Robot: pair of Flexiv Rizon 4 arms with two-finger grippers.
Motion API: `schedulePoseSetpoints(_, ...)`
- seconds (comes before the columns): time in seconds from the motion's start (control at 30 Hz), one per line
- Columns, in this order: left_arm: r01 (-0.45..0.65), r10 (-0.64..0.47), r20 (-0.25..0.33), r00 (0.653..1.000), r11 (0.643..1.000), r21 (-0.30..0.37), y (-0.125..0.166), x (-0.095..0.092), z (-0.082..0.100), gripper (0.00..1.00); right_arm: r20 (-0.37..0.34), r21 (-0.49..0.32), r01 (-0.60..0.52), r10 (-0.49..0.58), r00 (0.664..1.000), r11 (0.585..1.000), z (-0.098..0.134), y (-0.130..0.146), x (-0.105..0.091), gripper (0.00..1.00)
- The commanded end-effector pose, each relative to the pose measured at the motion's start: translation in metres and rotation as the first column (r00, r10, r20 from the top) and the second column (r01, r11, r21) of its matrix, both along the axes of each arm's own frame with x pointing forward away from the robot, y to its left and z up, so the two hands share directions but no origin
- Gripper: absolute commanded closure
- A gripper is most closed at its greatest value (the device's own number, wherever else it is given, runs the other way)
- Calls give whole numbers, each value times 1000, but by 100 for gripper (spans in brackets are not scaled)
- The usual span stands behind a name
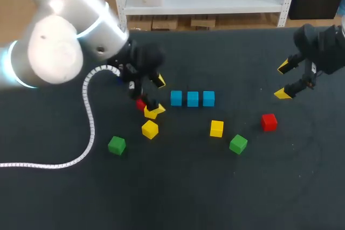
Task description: Place the blue cubes, place green cubes on the blue cubes, place the yellow cubes on the green cubes, then place the red cubes on the yellow cubes, and place purple cube on the red cubes.
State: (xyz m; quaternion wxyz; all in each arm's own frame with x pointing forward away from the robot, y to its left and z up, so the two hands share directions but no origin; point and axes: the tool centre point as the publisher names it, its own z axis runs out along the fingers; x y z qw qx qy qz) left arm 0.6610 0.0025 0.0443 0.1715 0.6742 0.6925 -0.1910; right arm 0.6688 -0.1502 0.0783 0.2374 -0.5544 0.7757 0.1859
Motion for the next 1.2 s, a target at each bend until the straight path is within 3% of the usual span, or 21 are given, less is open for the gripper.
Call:
schedulePoseSetpoints(0.03, -1, 1, 21, 1000, 1000, 1, 12, -13, 6, 0, 0, 2, -1, 1, 1000, 1000, 0, 0, 0, 0)
schedulePoseSetpoints(0.3, 14, -14, 35, 999, 1000, -9, 17, -24, 14, 0, 0, 2, -1, 1, 1000, 1000, 0, 0, 0, 0)
schedulePoseSetpoints(0.5, 5, -5, 14, 1000, 1000, -14, 30, -46, 25, 0, 0, 2, -1, 1, 1000, 1000, 0, 0, 0, 0)
schedulePoseSetpoints(0.67, 11, -10, 44, 999, 1000, -18, 43, -68, 36, 0, 0, 2, -1, 1, 1000, 1000, 0, 0, 0, 0)
schedulePoseSetpoints(0.97, 62, -63, 45, 997, 998, 13, 66, -104, 33, 0, 0, 2, -1, 1, 1000, 1000, 0, 0, 0, 0)
schedulePoseSetpoints(1.2, 44, -44, 9, 999, 999, 17, 80, -124, 18, 0, 0, 2, -1, 1, 1000, 1000, 0, 0, 0, 0)
